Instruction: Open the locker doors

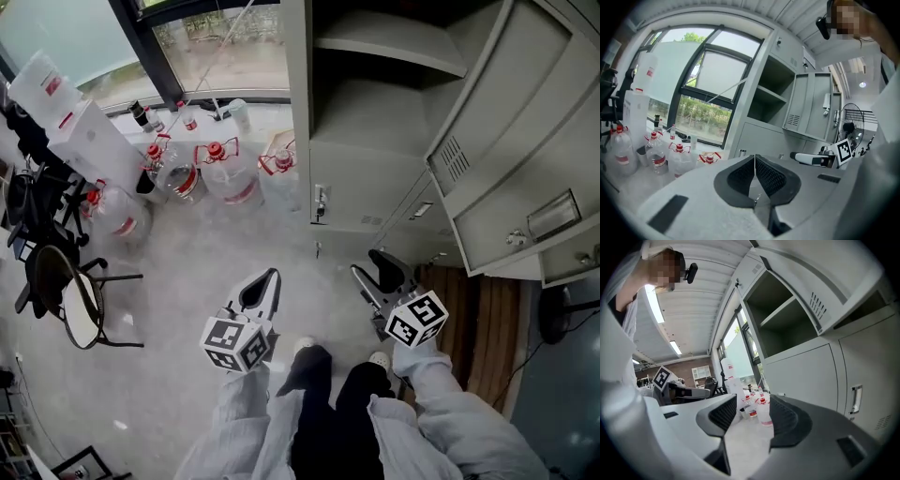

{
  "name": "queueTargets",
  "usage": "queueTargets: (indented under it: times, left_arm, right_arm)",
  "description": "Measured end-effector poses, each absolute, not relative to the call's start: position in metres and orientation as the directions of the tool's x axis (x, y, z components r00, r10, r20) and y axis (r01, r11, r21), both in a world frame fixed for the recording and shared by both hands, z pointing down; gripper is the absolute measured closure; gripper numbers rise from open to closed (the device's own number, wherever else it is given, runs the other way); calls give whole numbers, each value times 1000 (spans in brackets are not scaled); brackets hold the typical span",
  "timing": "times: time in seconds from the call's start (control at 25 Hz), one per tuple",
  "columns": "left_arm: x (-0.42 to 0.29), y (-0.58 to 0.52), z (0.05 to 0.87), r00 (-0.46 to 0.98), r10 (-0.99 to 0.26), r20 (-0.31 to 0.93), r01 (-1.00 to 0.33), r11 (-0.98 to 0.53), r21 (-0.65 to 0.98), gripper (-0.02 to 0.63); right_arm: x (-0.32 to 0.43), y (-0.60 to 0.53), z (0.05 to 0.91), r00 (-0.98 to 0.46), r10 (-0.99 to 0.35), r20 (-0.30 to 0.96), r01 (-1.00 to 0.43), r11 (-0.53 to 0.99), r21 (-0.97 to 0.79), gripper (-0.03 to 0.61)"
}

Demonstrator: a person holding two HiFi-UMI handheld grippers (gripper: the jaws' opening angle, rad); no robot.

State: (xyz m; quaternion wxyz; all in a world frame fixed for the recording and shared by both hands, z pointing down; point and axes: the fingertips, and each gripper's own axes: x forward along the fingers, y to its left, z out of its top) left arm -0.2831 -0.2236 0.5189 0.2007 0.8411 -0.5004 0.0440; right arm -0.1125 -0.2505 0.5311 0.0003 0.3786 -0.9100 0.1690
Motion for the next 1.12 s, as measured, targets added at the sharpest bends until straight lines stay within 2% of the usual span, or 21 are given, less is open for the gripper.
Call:
queueTargets:
  times: [0.48,0.76,1.12]
  left_arm:
    - [-302,-297,589,608,-743,280,-787,-516,339,600]
    - [-333,-324,641,550,-770,323,-824,-437,361,600]
    - [-358,-340,680,527,-779,341,-837,-406,366,600]
  right_arm:
    - [-159,-336,597,-615,-765,189,-770,531,-353,377]
    - [-170,-375,641,-536,-815,221,-822,445,-356,377]
    - [-199,-419,671,-502,-828,249,-857,439,-268,377]
